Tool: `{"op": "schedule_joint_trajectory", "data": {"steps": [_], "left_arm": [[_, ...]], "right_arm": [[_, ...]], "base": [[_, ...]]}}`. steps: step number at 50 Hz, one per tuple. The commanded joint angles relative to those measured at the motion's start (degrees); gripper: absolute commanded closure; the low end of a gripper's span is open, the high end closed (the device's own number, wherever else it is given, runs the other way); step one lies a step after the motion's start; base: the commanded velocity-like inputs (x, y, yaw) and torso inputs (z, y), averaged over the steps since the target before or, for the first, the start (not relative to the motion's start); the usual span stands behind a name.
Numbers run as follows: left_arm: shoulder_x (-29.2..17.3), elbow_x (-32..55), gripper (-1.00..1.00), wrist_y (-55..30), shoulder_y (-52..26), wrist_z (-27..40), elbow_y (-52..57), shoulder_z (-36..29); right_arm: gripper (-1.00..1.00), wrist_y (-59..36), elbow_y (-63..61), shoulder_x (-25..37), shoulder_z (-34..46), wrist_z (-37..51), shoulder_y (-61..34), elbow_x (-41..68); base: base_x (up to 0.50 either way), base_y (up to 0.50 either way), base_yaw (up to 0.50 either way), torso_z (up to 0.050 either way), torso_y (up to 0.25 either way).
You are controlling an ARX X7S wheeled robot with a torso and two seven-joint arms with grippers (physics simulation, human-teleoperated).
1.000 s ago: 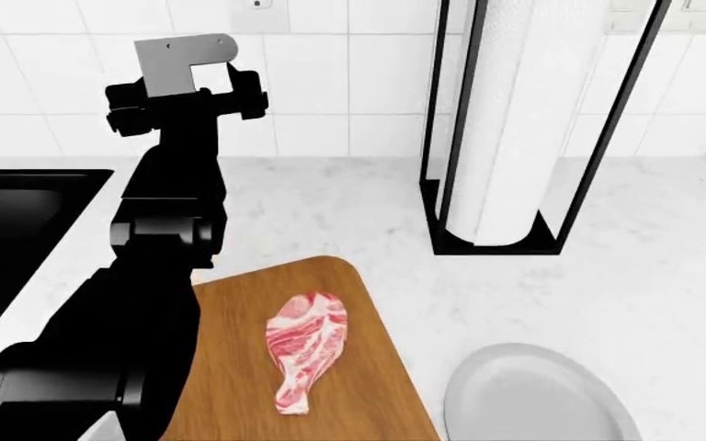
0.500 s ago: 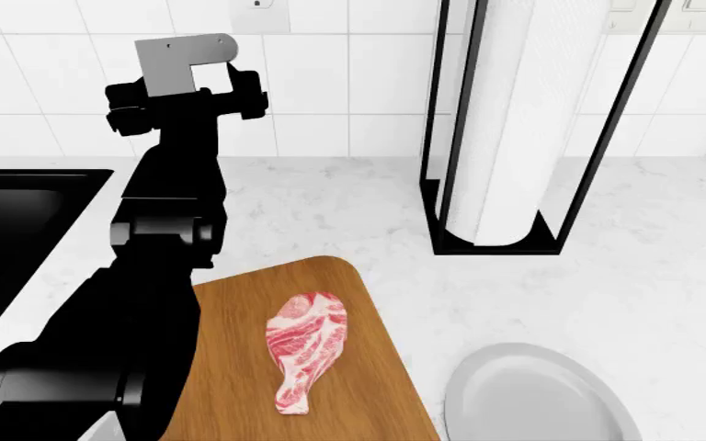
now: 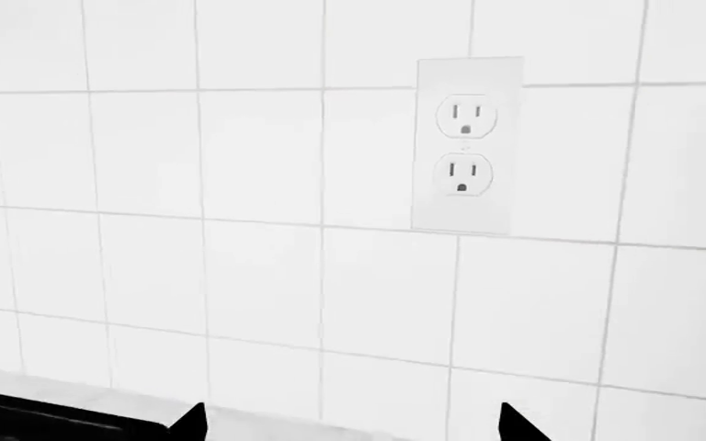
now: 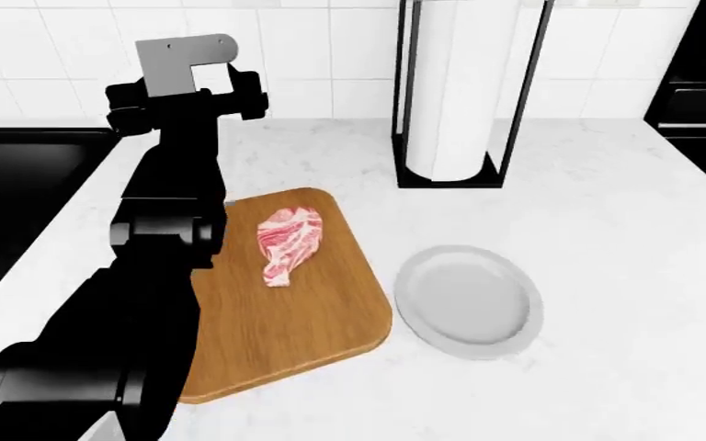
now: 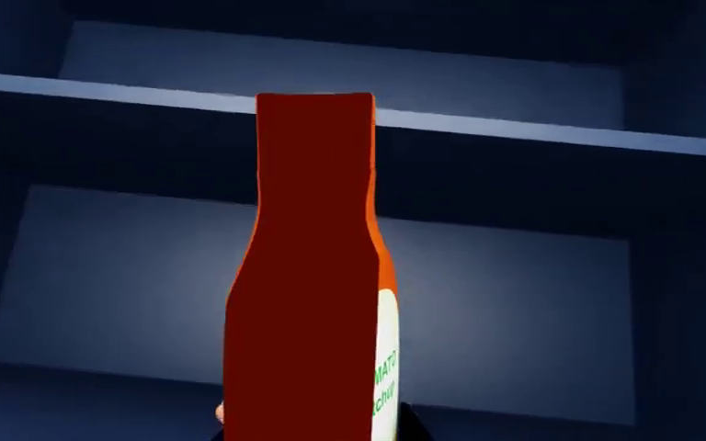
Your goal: Pick the pork chop from the plate and place it on the cutting board. Then pick the condiment bottle from the cabinet and place it next to the cutting board.
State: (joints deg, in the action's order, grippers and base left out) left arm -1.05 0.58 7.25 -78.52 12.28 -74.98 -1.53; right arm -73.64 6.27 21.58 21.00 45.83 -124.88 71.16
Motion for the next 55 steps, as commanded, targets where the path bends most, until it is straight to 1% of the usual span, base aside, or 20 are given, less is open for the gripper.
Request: {"op": "schedule_joint_trajectory", "data": {"steps": [1, 12, 24, 34, 36, 41, 46, 55], "left_arm": [[0.0, 0.0, -1.00, 0.0, 0.0, 0.0, 0.0, 0.0], [0.0, -0.1, -1.00, 0.2, 0.0, 0.0, 0.0, -0.1], [0.0, -0.1, -1.00, 0.3, 0.1, 0.1, 0.0, -0.4], [0.0, 0.0, -1.00, 0.3, 0.0, 0.0, 0.0, -0.4], [0.0, 0.1, -1.00, 0.3, 0.1, 0.0, 0.0, -0.4], [0.0, 0.1, -1.00, 0.2, 0.1, -0.1, 0.0, -0.4], [0.0, 0.0, -1.00, 0.3, 0.1, -0.1, 0.0, -0.4], [0.0, 0.0, -1.00, 0.4, 0.2, -0.1, 0.0, -0.3]], "right_arm": [[1.00, 0.5, -1.6, -0.6, -1.8, 0.1, 1.4, 1.4], [1.00, 1.7, -4.7, -1.2, -4.8, 1.0, 6.4, 6.0], [1.00, 2.2, -9.2, -0.8, -6.3, 2.7, 11.9, 9.3], [1.00, 3.2, -11.5, -0.3, -6.6, 2.2, 14.5, 10.0], [1.00, 2.8, -11.8, -0.2, -6.3, 1.8, 15.2, 10.6], [1.00, 3.9, -15.3, -0.3, -6.8, 0.8, 20.2, 12.4], [1.00, 5.5, -19.9, 0.0, -7.6, 1.5, 27.5, 13.8], [1.00, 8.4, -25.7, 0.8, -10.3, 2.4, 36.2, 16.5]], "base": [[-0.50, -0.06, 0.00, 0.000, 0.000], [-0.50, 0.01, 0.00, 0.000, 0.000], [-0.41, 0.42, 0.00, 0.000, 0.000], [-0.02, 0.50, 0.00, 0.000, 0.000], [0.00, 0.00, 0.00, 0.000, 0.000], [0.00, 0.00, 0.00, 0.000, 0.000], [0.00, 0.00, 0.00, 0.000, 0.000], [0.00, 0.00, 0.00, 0.000, 0.000]]}}
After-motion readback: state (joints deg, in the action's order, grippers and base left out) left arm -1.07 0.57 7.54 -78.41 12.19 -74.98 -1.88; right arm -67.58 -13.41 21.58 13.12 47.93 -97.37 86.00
